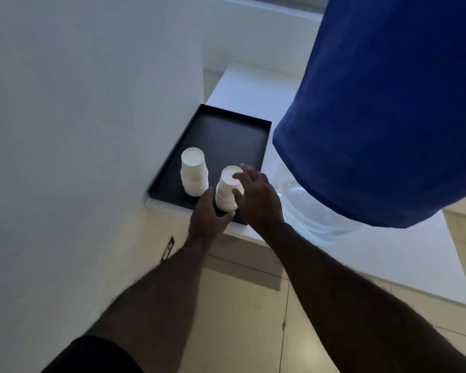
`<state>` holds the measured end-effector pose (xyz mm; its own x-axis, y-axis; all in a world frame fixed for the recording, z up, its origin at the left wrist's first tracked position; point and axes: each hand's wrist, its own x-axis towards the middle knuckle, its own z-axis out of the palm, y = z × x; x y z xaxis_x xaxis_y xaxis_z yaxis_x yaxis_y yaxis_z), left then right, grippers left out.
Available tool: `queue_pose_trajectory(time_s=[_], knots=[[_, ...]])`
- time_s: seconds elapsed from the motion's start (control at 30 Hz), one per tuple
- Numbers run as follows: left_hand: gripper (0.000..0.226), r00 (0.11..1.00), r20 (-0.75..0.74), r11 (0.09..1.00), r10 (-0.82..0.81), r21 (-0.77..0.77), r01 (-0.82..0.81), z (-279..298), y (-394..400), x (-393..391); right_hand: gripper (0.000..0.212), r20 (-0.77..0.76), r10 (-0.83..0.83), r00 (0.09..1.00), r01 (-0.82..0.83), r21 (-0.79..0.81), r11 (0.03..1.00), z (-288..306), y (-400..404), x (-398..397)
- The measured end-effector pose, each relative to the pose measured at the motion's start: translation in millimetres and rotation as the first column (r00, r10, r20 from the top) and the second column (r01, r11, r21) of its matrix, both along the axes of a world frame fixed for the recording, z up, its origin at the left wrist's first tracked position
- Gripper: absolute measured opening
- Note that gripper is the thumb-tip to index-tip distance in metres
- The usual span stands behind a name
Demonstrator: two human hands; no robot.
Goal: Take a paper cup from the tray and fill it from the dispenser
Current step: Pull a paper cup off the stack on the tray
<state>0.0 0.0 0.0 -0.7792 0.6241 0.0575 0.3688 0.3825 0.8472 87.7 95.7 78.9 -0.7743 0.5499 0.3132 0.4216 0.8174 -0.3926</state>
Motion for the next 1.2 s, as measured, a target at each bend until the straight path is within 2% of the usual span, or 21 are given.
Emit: queue_pose_trajectory(time_s=[0.2,0.4,0.67,0.87,1.07,1.2], knots=[[0.053,0.994,0.108,1.0,-0.009,-0.02,0.011,-12,17,-13,0.019,0.046,0.04,0.998,-0.041,0.032,0.999,-12,13,-15],[0.067,0.995,0.095,1.0,-0.007,0.019,0.005,-17,26,-16,0.008,0.012,-0.002,1.0,0.002,0.003,1.0,-13,15,-18],[0.06,0.999,0.041,0.997,-0.006,0.081,0.003,-19,32,-12,0.004,-0.042,-0.068,0.997,0.062,-0.131,0.989,-6,24,-14],[0.058,1.0,0.022,0.994,0.02,0.105,-0.022,-30,31,-10,0.008,-0.008,-0.038,0.999,0.038,-0.022,0.999,0,16,-14],[0.06,0.999,-0.001,0.994,0.052,0.093,-0.051,-34,33,-10,0.012,-0.116,-0.034,0.993,0.036,0.015,0.999,33,15,-18],[0.083,0.992,-0.07,0.993,0.108,0.063,-0.103,-26,29,-3,0.009,-0.286,-0.086,0.954,0.094,0.015,0.995,60,14,-16]])
